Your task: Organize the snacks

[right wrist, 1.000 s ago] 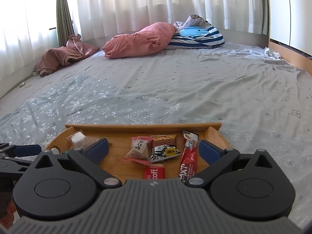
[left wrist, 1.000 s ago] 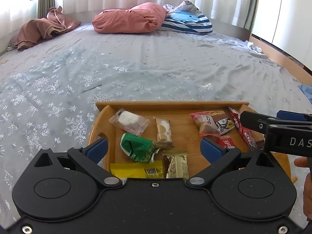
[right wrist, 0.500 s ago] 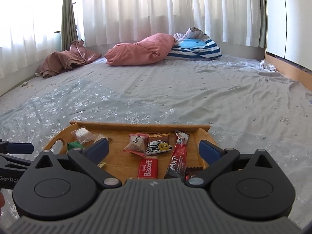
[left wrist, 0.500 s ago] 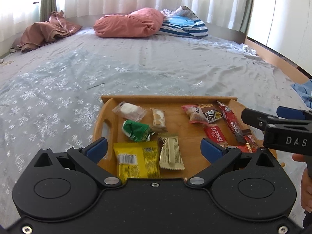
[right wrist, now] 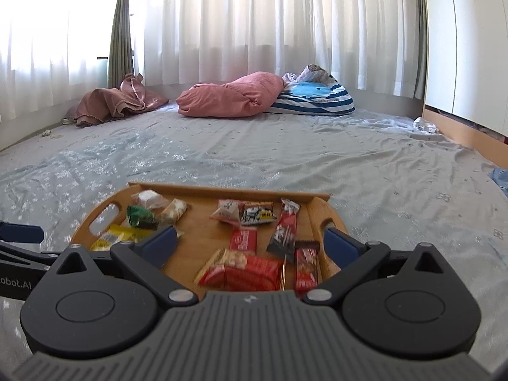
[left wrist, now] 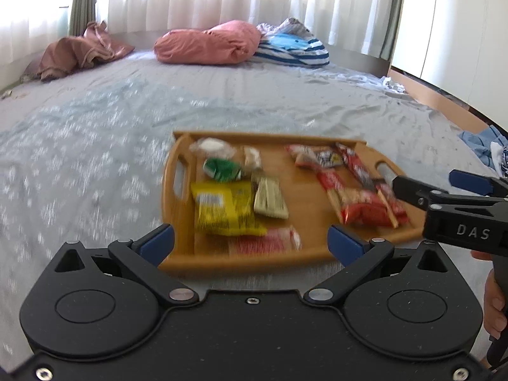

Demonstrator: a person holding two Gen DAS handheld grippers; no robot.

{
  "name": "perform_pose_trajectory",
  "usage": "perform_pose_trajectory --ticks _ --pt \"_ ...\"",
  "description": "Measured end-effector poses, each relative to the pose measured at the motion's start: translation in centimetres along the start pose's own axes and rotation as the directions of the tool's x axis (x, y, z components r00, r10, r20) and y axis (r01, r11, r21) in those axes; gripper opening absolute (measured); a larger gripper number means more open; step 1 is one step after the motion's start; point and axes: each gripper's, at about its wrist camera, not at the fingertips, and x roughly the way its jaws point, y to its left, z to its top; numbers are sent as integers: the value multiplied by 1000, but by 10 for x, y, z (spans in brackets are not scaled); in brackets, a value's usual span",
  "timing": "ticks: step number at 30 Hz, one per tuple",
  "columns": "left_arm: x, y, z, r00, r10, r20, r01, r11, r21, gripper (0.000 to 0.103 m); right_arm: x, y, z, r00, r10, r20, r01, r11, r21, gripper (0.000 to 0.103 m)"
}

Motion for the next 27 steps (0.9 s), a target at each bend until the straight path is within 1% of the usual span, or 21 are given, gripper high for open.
perform_pose_trajectory --ticks 3,6,10,13,20,24,27 --pt "-5 4 -18 1000 20 -7 -20 1000 -14 102 -12 4 -15 1000 -22 15 22 1000 -10 103" --pt "-10 7 -34 999 30 -15 -30 999 -28 102 -22 6 -31 999 -35 10 35 999 -8 103" --pt "-10 7 -49 998 55 -24 -55 998 -14 102 -29 9 -49 999 -52 -3 52 998 -20 103" --pt "-10 5 -57 997 73 -27 -73 997 -1 102 -32 9 -60 998 -66 -21 66 998 -21 103" --pt "-4 0 -72 995 81 -57 -80 997 22 102 -33 7 -80 995 -84 -60 82 996 -25 103" --pt "2 0 -78 993 72 -91 -71 997 8 102 -29 8 -88 992 -91 -84 88 996 -32 103" --pt "3 -2 -82 993 86 -82 -84 996 25 103 -23 7 -94 988 -110 -107 108 994 -27 103"
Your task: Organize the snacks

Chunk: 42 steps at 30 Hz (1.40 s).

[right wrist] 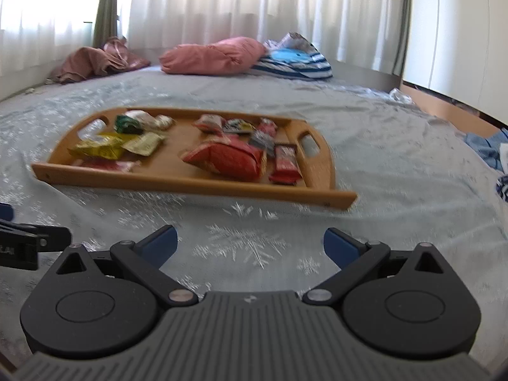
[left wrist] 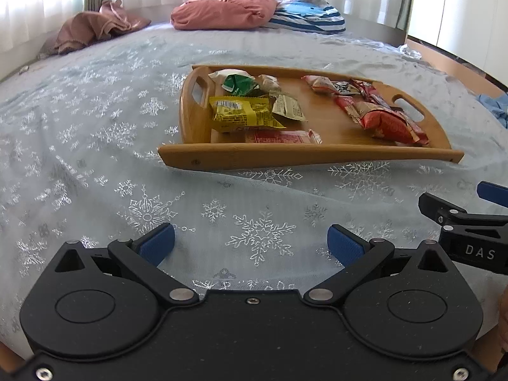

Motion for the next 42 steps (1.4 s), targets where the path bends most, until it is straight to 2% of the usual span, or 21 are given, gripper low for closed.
perform_pose_trajectory --ticks 4,11,42 --pt "2 -3 -3 1000 12 5 -13 1000 22 103 8 -3 -7 999 -7 -40 8 1000 27 103" --pt "6 -4 -6 1000 18 24 -18 1000 20 103 14 -7 -13 998 13 -60 -10 999 46 103" --pt "10 -3 -5 999 34 21 -34 999 -15 103 19 -8 -15 998 26 -51 -24 999 47 103"
